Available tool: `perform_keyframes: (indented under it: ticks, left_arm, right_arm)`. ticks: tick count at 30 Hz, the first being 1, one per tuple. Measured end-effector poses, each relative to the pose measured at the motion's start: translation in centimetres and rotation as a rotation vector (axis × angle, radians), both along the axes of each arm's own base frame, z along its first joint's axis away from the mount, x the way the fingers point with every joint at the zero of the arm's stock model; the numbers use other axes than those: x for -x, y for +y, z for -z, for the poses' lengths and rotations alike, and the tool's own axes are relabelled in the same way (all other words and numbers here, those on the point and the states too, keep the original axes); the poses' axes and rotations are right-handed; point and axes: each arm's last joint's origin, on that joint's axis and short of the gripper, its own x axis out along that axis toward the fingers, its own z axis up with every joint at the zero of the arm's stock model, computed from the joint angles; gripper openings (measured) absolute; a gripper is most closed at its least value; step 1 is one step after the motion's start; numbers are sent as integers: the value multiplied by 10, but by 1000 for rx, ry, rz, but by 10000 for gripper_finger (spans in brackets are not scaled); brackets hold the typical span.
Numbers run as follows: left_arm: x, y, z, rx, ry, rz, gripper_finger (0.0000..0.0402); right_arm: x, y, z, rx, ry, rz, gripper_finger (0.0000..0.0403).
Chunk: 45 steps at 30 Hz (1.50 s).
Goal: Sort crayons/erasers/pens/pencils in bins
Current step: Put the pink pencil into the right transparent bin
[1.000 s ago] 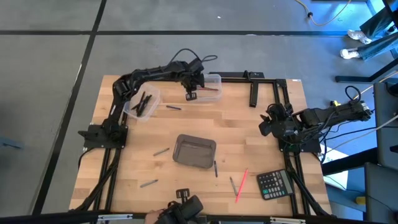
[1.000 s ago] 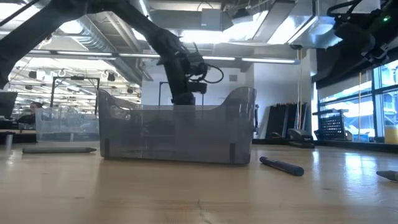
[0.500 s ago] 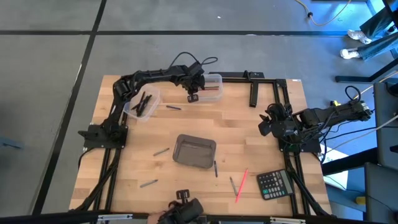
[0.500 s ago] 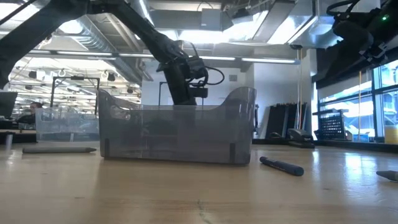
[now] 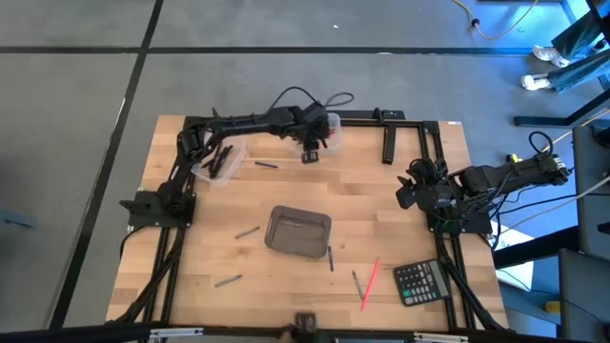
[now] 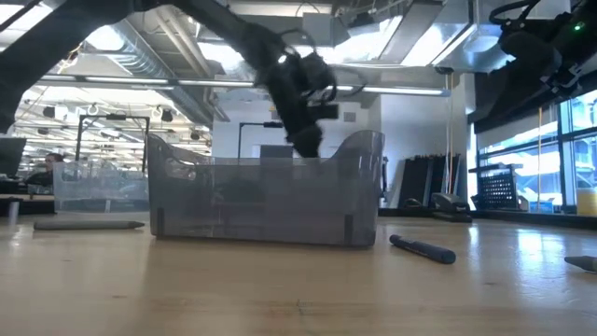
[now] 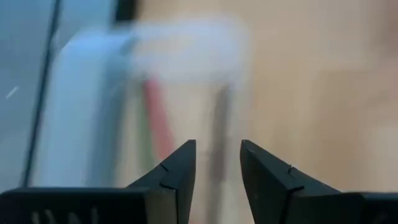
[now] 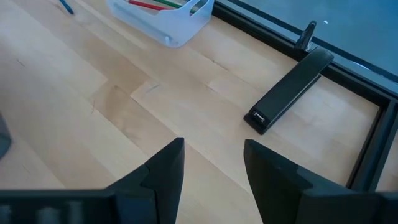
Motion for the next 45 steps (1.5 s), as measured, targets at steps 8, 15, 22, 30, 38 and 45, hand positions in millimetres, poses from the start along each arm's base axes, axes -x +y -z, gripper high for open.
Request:
perform_keyframes:
  ticks: [8,15,22,30,38,45]
  left_arm:
    - [-42,-101,-11,50,-99,344,115]
    - [-76,-200,-5,27,-304,703,113]
    - [-118,-268,37,140,-525,597,112]
    - [-137,-350,66,114,-426,752,115]
    - [-151,-376,75,199,-487,478,111]
    - [-141,-395,76,130,-501,191,111]
  right_arm:
    - [0,0,0,5,18,-22,171]
    - [-1,1,0,0,22,-47,171]
    - [-9,3,-5,21,-59,-67,171]
    - [-11,4,-5,-15,-48,-104,171]
    - [-11,4,-4,-13,-43,-105,171]
    - [-11,5,-4,-78,-63,-90,171]
